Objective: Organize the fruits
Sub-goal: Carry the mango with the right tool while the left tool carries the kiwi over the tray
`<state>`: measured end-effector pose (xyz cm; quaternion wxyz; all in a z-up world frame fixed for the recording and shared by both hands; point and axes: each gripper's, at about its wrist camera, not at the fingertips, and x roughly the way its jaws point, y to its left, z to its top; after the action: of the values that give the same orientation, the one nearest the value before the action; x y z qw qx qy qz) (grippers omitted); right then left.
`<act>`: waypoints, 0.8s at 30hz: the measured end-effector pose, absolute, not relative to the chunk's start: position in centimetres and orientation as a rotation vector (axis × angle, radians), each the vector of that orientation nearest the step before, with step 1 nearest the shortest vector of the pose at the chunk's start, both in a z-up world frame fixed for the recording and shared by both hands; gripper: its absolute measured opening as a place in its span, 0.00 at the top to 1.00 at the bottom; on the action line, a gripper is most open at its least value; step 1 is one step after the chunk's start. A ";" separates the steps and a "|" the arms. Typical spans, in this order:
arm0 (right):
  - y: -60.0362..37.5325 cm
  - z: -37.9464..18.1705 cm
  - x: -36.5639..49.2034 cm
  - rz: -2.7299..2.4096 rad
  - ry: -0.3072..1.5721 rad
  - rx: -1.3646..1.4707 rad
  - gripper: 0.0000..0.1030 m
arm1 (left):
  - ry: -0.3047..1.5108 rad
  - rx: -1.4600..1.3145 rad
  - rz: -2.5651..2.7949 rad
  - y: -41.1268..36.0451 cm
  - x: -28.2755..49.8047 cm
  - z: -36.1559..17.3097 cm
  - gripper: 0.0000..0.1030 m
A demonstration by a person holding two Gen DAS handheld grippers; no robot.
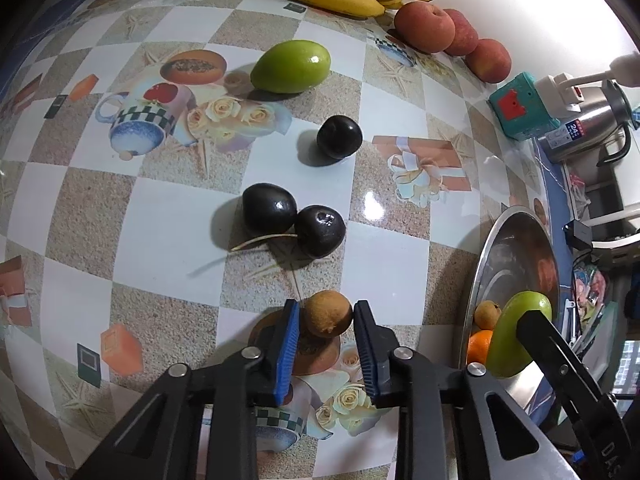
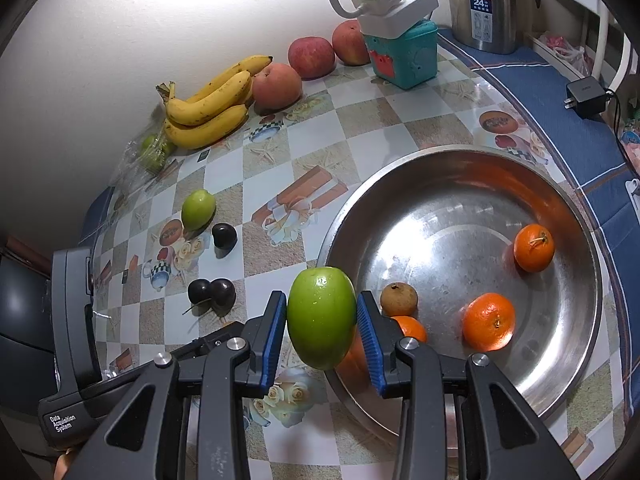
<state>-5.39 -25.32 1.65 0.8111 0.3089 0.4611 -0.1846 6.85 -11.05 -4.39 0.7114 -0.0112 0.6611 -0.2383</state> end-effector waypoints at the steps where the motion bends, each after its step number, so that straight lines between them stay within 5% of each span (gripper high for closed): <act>1: -25.3 1.6 -5.4 -0.395 0.986 0.661 0.63 | 1.465 -0.025 -0.531 -11.2 6.8 -4.4 0.73; 24: -30.8 1.4 -9.1 -0.561 0.916 0.759 0.63 | 1.322 -0.016 -0.793 -14.8 4.0 -0.3 0.73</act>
<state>-9.11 -30.81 1.38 0.7914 0.3529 0.4257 -0.2607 3.96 -14.76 -0.31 0.7173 -0.0072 0.5975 -0.3584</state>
